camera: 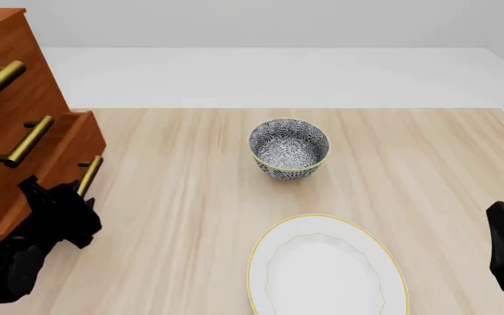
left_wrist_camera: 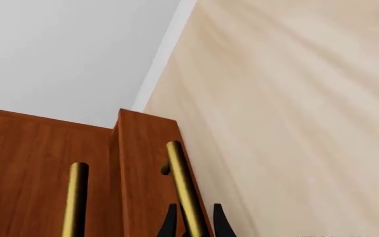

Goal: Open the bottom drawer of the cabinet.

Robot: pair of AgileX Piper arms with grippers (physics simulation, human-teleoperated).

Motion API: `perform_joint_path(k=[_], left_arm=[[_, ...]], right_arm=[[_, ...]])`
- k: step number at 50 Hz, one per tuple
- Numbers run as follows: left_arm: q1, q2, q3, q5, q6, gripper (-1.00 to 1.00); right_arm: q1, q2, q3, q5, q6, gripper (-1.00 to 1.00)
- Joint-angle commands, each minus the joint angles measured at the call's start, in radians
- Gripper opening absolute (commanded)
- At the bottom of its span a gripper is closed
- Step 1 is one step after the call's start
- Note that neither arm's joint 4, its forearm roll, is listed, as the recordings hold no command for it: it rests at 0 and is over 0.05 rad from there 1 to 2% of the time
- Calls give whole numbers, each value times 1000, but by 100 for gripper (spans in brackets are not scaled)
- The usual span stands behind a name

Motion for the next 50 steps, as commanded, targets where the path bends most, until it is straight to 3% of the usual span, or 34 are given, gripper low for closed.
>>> perform_joint_path(k=[1, 30, 50], left_arm=[[-42, -70, 85, -49, 30, -100], [-115, -57, 73, -49, 39, -100], [-120, -24, 46, -49, 48, -100]], right_arm=[[0, 0, 0, 0, 1, 100], [-3, 0, 0, 4, 1, 100], [-6, 0, 0, 6, 4, 100]])
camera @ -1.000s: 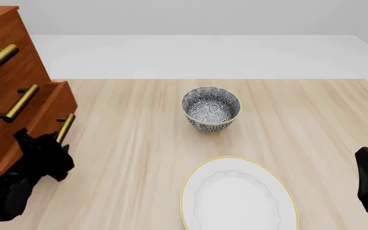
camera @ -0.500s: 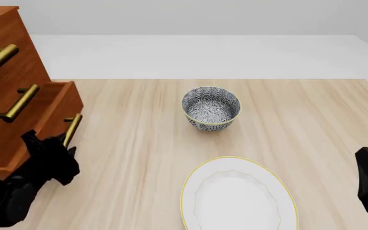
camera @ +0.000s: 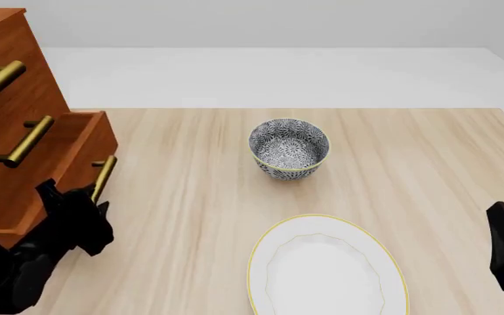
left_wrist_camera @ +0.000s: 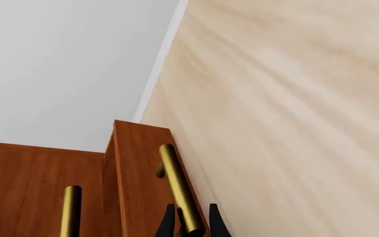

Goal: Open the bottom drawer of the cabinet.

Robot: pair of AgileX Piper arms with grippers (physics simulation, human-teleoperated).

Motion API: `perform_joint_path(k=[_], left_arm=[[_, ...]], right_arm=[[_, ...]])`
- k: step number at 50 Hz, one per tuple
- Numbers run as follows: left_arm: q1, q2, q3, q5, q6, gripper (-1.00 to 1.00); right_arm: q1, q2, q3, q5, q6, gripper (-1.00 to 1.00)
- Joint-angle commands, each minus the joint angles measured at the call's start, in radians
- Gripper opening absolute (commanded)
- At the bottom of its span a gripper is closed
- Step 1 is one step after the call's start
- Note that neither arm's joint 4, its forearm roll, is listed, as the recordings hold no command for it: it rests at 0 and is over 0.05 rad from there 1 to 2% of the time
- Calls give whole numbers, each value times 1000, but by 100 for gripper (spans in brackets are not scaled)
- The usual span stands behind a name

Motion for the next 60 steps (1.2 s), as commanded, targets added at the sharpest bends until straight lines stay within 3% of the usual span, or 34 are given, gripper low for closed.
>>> perform_joint_path(k=[1, 19, 20, 46, 60], left_arm=[[-14, -5, -2, -25, 21, -100], [-14, 20, -18, -25, 14, -100], [-10, 24, -21, -25, 14, 100], [-16, -14, 6, -25, 34, 100], [-72, -64, 49, -25, 31, 100]], right_arm=[[-1, 0, 0, 1, 1, 100], [-1, 0, 0, 4, 1, 100], [0, 0, 0, 4, 1, 100], [-2, 0, 0, 0, 3, 100], [-3, 0, 0, 0, 3, 100]])
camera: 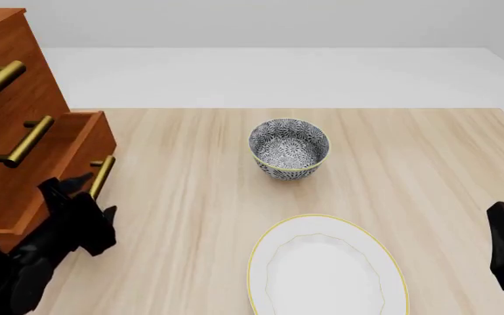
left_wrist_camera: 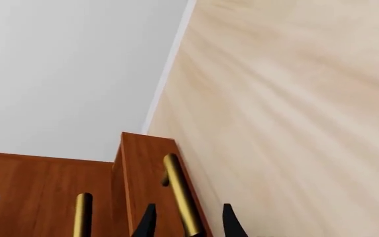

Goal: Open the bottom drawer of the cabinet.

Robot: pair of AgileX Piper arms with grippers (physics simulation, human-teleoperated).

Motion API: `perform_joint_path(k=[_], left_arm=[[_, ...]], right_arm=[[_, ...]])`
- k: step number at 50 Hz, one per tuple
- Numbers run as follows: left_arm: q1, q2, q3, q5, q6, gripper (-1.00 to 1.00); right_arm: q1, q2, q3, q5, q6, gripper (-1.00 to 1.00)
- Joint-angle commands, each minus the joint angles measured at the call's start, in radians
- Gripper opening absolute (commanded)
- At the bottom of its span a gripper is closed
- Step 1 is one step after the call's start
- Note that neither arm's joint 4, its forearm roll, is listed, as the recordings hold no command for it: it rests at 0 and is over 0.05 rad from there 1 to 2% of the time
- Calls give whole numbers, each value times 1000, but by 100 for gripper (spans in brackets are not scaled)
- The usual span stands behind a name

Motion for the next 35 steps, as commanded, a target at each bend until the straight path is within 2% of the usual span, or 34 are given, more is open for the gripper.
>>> perform_joint_path(k=[1, 19, 29, 35], left_arm=[[-37, -33, 27, 0, 1, 100], [-117, -161, 117, 0, -21, 100], [-166, -278, 189, 0, -67, 100], [-189, -305, 192, 0, -82, 100]], right_arm=[[-1, 0, 0, -1, 0, 100], [-1, 0, 0, -1, 0, 100], [1, 0, 0, -2, 2, 100], [2, 0, 0, -3, 4, 100]])
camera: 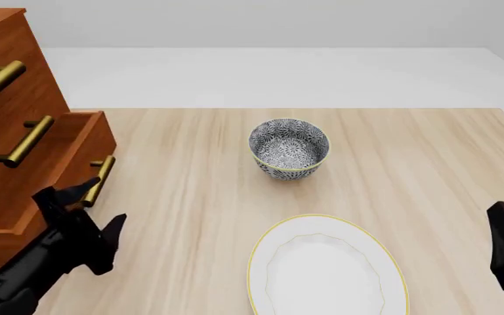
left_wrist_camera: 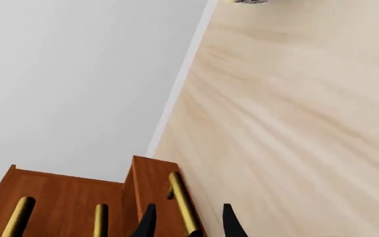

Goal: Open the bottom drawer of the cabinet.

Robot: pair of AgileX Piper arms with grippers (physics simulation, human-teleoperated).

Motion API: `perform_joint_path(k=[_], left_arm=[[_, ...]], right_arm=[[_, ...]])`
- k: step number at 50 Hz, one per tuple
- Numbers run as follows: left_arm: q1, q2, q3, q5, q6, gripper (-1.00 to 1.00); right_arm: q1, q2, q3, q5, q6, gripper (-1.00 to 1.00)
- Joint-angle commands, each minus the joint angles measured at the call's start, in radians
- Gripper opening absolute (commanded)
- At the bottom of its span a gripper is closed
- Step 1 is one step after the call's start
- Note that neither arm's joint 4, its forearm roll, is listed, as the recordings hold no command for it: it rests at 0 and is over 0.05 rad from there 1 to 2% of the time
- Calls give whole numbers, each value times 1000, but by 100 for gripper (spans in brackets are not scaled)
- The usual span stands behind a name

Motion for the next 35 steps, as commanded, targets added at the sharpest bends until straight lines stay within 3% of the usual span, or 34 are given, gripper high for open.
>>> perform_joint_path(k=[1, 12, 13, 15, 21, 24, 29, 35], left_arm=[[-49, -86, 40, 0, -38, 100], [-122, -182, 40, 7, -188, 100], [-124, -220, 40, 43, -205, 100], [-131, -415, 40, 225, -221, 100], [-152, -766, 40, 556, -266, 100], [-162, -939, 31, 729, -327, 100], [-166, -1112, -57, 980, -398, 100], [-179, -1198, -156, 1176, -472, 100]], right_arm=[[3, 0, 0, 0, 1, 100], [6, 0, 0, -2, -1, 100], [7, 0, 0, -3, -1, 100], [9, 0, 0, -4, -1, 100], [12, 0, 0, -6, -1, 100], [14, 0, 0, -6, -3, 100], [18, 0, 0, -8, -5, 100], [25, 0, 0, -8, -5, 100]])
